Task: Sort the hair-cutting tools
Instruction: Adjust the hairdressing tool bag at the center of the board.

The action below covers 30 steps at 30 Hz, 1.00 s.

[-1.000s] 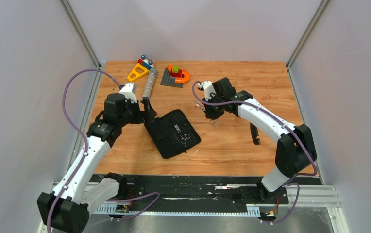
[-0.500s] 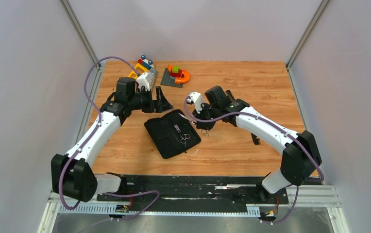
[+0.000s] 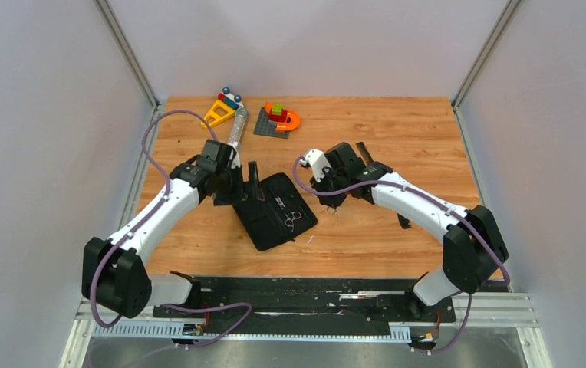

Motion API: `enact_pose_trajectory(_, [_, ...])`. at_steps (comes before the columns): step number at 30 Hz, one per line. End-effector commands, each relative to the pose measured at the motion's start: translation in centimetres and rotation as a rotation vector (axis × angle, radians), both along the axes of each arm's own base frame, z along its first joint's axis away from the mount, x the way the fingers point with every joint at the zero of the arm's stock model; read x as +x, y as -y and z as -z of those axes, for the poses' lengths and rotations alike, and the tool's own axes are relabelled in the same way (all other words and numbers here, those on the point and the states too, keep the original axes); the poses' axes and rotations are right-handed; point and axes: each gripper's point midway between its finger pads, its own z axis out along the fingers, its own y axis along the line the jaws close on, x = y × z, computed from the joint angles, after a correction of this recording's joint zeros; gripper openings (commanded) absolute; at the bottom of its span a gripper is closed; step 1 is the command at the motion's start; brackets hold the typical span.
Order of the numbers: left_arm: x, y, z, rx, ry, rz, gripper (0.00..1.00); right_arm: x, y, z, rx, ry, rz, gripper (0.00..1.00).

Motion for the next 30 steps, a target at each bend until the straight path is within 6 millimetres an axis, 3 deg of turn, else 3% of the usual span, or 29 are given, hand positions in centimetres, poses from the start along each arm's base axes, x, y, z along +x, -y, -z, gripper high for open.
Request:
enact_pose_trajectory(1, [-3.0, -3.1, 1.5, 0.197, -0.05, -0.11, 1.0, 1.9, 0.1, -1.0, 0.028, 0.075, 0.096, 0.0])
enact_pose_trajectory(9, [-4.7, -1.9, 5.8, 0.181, -0.155, -0.116, 0.98, 3.1, 1.5, -0.8, 0.018, 0.107, 0.195, 0.0])
enact_pose_trajectory(13, [-4.7, -1.5, 7.2, 0.165, -0.177, -0.114, 0.86, 3.4, 2.3, -0.6, 0.019, 0.11, 0.226, 0.0])
enact_pose_trajectory(19, [-3.7, -1.8, 8.4, 0.204, -0.176, -0.13, 0.56, 3.4, 3.0, -0.8, 0.031, 0.122, 0.247, 0.0])
enact_pose_trajectory(20, [-3.2, -2.2, 8.7, 0.23, -0.17, -0.143, 0.49, 3.5, 3.1, -0.8, 0.031, 0.125, 0.25, 0.0])
enact_pose_trajectory(23, [-2.1, -3.0, 9.1, 0.281, -0.166, -0.135, 0.38, 3.4, 3.4, -0.8, 0.028, 0.133, 0.254, 0.0])
enact_pose_trajectory(25, [-0.5, -3.6, 8.8, 0.318, -0.147, -0.127, 0.3, 3.3, 3.7, -0.8, 0.026, 0.138, 0.258, 0.0])
enact_pose_trajectory(27, [1.0, -4.2, 8.7, 0.35, -0.128, -0.095, 0.16, 3.3, 3.9, -0.9, 0.026, 0.144, 0.262, 0.0])
enact_pose_trajectory(30, [3.5, -4.8, 8.7, 0.404, -0.103, 0.009, 0.12, 3.2, 4.4, -0.6, 0.017, 0.144, 0.275, 0.0])
